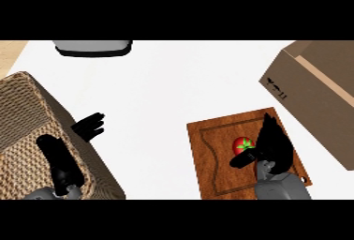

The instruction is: Pick the tomato from the cutting board and place it in the cardboard box

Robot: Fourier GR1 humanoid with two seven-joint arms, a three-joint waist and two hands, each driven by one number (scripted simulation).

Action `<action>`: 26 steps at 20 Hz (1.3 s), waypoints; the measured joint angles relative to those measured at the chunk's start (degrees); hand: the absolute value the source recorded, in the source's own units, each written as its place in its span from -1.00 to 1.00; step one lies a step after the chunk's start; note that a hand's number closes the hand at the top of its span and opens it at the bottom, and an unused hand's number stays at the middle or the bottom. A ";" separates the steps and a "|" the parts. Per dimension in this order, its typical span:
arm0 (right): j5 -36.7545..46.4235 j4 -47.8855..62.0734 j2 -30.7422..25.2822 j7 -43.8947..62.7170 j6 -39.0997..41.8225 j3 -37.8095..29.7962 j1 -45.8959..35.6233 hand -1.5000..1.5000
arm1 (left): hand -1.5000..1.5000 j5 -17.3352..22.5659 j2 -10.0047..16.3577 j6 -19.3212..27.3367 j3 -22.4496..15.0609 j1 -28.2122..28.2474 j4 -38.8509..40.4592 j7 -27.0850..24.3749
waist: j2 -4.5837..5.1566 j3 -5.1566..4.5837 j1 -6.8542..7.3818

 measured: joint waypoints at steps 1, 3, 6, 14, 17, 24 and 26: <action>0.31 0.42 0.40 -0.26 0.07 -0.52 -0.17 -1.00 | 0.00 0.36 0.38 -0.20 0.31 -0.18 0.03 -0.11 | 0.01 0.01 0.02; 1.03 1.32 1.24 -0.60 0.13 -1.00 -0.18 -1.00 | 0.00 0.76 0.49 -0.48 0.31 0.33 0.10 -0.54 | 0.01 0.02 0.17; 1.84 2.18 1.97 -1.00 0.36 -1.79 -0.78 -1.00 | 0.00 1.14 -0.12 -0.86 0.47 0.46 0.76 -1.39 | 0.00 0.05 0.16; 5.10 4.34 2.57 -3.62 -0.14 -1.27 -1.26 1.00 | 0.00 2.82 -0.40 -2.34 1.32 0.94 2.07 -3.44 | -0.13 0.04 0.30; 7.00 4.75 2.20 -4.45 -0.44 -1.76 -2.33 1.00 | 0.00 3.30 -0.42 -2.79 1.56 1.34 2.76 -4.35 | -0.14 0.08 0.29; 8.69 7.50 2.62 -6.20 -0.13 -0.55 -5.74 1.00 | 0.00 4.27 -1.11 -3.77 1.59 1.83 3.97 -6.62 | -0.04 0.14 0.68; 7.72 8.89 2.73 -7.33 0.79 0.71 -7.31 1.00 | 0.00 4.59 -1.16 -4.01 1.38 1.27 4.41 -6.94 | 0.06 0.16 0.84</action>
